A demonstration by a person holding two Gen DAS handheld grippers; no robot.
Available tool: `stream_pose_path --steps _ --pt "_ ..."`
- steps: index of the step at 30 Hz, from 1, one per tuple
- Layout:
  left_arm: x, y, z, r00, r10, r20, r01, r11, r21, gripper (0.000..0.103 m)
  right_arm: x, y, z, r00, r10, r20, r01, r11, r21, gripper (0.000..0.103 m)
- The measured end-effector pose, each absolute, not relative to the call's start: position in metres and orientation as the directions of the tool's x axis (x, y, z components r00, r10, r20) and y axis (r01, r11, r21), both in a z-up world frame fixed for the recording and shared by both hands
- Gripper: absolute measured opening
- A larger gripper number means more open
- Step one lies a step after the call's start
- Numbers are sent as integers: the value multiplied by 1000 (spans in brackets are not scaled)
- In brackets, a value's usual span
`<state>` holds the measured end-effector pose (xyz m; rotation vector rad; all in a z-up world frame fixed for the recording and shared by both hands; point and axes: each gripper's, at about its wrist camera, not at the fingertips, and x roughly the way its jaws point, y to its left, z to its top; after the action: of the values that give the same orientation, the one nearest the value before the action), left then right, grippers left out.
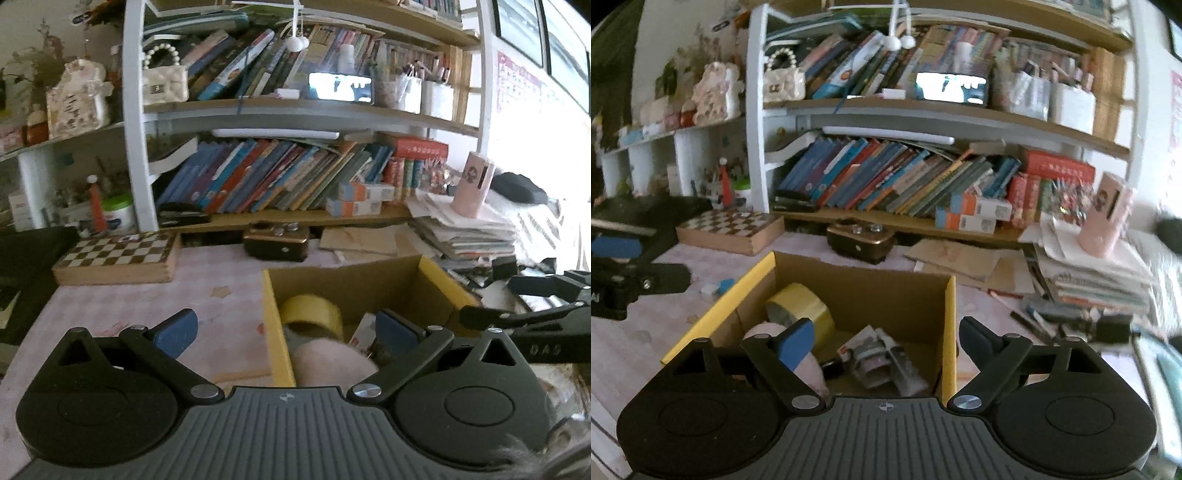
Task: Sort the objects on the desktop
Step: 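Withdraw both open tools up out of the yellow box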
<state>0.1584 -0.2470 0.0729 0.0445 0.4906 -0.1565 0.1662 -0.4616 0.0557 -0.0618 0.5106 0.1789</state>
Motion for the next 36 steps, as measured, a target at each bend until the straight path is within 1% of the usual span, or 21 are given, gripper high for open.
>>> stream_pose_path --steps 4,10,20,27,36 --pt "142 -239 67 872 -118 -475 143 990 17 103 153 -461 48 859 132 -494 -141 990 20 88" --pt "119 -225 53 865 -122 -487 122 992 -31 103 125 -451 31 840 112 -532 -98 994 55 88" --pt "90 -192 23 822 -119 -557 107 993 -53 103 77 -413 7 795 56 -603 -20 998 66 88" --pt "77 -174 7 758 -181 -627 172 982 -75 103 55 -385 -3 759 23 -651 12 999 49 88" --pt "63 -146 6 743 -215 -634 214 974 -79 103 35 -349 0 756 7 -654 26 999 40 88"
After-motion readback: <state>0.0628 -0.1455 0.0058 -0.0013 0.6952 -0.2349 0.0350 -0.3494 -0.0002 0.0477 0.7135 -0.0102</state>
